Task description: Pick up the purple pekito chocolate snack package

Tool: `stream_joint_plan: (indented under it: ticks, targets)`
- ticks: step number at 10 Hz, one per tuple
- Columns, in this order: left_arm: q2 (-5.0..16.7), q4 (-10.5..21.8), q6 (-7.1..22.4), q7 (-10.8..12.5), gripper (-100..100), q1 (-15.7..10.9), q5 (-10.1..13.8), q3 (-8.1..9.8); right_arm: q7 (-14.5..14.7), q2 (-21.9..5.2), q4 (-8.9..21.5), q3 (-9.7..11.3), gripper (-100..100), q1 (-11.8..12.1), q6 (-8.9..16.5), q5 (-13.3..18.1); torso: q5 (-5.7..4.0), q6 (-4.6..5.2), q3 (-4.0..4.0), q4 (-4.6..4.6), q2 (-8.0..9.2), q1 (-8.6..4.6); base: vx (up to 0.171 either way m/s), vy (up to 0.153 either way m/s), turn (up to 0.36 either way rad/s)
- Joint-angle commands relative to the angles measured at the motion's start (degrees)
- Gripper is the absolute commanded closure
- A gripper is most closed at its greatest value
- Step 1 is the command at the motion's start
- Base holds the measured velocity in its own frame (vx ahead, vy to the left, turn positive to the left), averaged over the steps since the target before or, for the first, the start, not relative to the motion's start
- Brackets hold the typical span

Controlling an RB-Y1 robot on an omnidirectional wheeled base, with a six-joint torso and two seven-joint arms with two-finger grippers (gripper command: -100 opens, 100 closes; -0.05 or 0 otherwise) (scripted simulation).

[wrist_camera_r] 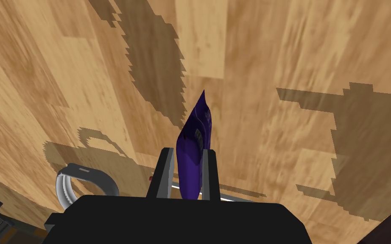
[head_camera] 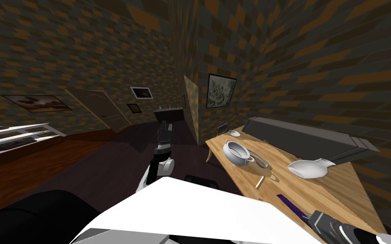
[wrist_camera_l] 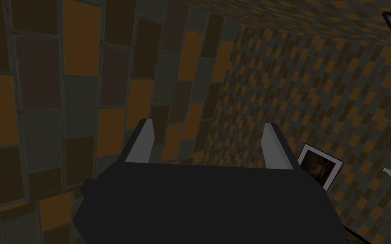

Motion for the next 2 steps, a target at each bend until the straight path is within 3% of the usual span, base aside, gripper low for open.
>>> stream_joint_plan:
  ticks: [1, 2]
  targets:
    - [0.0, 0.0, 0.0, 0.0, 0, 0.0, 0.0, 0.0, 0.0, 0.0, 0.0, 0.0, 100, 0.0, 0.0, 0.0, 0.0, 0.0, 0.0, 0.0, 0.0, 0.0, -0.011, 0.013, -0.004]
    - [0.0, 0.0, 0.0, 0.0, 0, 0.0, 0.0, 0.0, 0.1, 0.06, 0.1, -0.03, 0, -0.06, -0.37, 0.01, -0.01, -0.01, -0.02, -0.01, -0.05, -0.09, 0.0, 0.0, 0.0]
